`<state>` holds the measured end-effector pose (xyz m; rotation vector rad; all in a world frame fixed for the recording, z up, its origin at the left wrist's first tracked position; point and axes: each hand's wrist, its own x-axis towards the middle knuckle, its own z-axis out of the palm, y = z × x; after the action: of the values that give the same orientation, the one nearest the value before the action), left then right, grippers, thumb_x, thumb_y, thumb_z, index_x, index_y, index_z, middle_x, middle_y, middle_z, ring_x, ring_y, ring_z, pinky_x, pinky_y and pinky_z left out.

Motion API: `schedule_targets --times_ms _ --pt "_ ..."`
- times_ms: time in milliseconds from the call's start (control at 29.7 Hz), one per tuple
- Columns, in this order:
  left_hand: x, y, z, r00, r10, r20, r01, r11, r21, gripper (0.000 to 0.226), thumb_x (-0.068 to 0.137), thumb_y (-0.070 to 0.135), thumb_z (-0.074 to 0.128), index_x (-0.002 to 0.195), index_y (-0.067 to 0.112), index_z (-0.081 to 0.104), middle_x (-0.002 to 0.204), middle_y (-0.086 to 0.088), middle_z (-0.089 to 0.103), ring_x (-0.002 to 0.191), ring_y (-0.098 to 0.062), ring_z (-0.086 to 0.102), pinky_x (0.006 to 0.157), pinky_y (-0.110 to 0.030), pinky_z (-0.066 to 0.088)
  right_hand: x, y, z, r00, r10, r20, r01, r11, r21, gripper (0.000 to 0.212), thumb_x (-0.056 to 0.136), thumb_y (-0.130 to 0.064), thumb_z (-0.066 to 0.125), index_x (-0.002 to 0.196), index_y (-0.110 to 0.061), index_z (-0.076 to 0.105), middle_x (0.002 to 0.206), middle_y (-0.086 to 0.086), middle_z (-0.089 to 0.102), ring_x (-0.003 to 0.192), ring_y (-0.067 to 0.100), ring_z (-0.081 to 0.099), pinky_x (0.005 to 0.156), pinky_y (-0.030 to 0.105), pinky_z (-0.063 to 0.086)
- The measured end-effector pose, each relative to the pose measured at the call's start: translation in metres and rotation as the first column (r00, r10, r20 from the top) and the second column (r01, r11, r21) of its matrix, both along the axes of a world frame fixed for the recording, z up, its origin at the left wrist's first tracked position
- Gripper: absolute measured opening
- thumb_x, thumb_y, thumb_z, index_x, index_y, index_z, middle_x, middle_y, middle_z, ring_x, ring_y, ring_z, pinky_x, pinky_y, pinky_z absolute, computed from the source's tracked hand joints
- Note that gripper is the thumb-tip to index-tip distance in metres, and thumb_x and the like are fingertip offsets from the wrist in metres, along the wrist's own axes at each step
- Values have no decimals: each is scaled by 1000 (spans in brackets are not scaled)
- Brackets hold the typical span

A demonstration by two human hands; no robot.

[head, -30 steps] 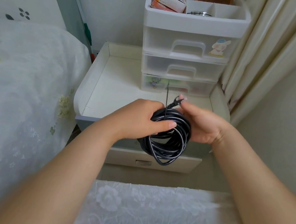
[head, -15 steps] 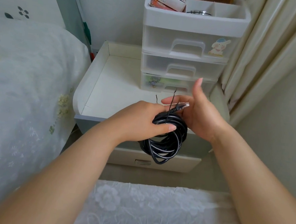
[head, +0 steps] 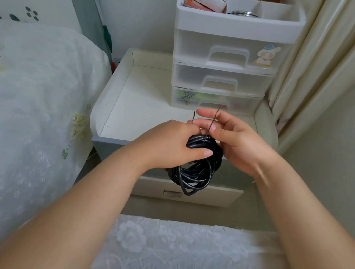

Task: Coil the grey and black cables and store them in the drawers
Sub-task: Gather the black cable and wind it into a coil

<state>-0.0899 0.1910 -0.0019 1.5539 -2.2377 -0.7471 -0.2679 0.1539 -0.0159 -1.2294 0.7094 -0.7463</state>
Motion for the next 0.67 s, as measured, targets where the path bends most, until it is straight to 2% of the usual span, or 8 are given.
schedule_targets --times_ms 135,236,337,404,472,573,640,674 --pt "1 -1 -3 1000 -6 -26 7 999 39 39 84 55 58 117 33 60 102 13 66 92 -8 61 83 -31 51 -4 -2 5 998 37 -54 -35 998 43 35 87 -7 52 121 -11 56 102 -2 70 93 10 66 83 22 52" --pt "-2 0 -4 999 -22 -26 23 999 44 36 85 54 59 115 35 60 100 16 65 91 -6 61 81 -28 50 -10 -5 8 987 101 -123 -92 993 77 36 85 -12 59 121 -11 58 106 3 69 101 14 65 92 27 50" --pt "-4 1 -6 1000 -22 -7 23 999 35 31 85 53 59 109 33 61 96 16 64 89 -7 61 80 -30 51 -8 -4 6 977 102 -185 -87 992 86 31 88 -5 51 117 -5 62 107 11 69 101 21 64 93 33 49" --pt "-4 0 -6 1000 -17 8 17 999 31 37 85 54 58 116 33 60 100 11 67 91 -10 62 82 -35 52 -3 -3 4 975 75 -211 -63 996 61 33 86 -2 46 113 -1 64 107 15 69 99 25 64 91 35 50" --pt "-4 -1 -6 1000 -15 5 15 999 28 41 86 53 57 123 37 54 101 9 68 91 -11 62 82 -36 52 -1 -4 2 976 36 -217 -26 998 49 36 81 -8 49 111 3 64 109 22 66 98 29 63 90 37 49" --pt "-5 -1 -6 1000 15 -14 -15 1000 5 46 85 52 59 121 30 41 85 3 65 78 -13 61 73 -38 52 -1 -6 -1 976 -28 -215 45 996 73 31 88 -13 54 110 7 62 98 20 63 91 29 58 87 39 45" --pt "-8 -1 -6 999 43 9 -43 999 -10 47 85 52 60 113 24 33 70 1 55 63 -14 53 59 -34 46 -1 -5 -2 975 -81 -205 95 994 59 22 91 -12 55 104 3 66 88 8 66 85 23 59 81 32 47" --pt "-9 -1 -7 998 63 27 -63 998 -13 48 85 52 59 110 23 31 69 2 51 62 -14 51 57 -33 42 -1 -5 -2 974 -110 -197 118 992 33 18 91 -10 56 100 0 67 84 5 67 81 20 61 78 29 49"
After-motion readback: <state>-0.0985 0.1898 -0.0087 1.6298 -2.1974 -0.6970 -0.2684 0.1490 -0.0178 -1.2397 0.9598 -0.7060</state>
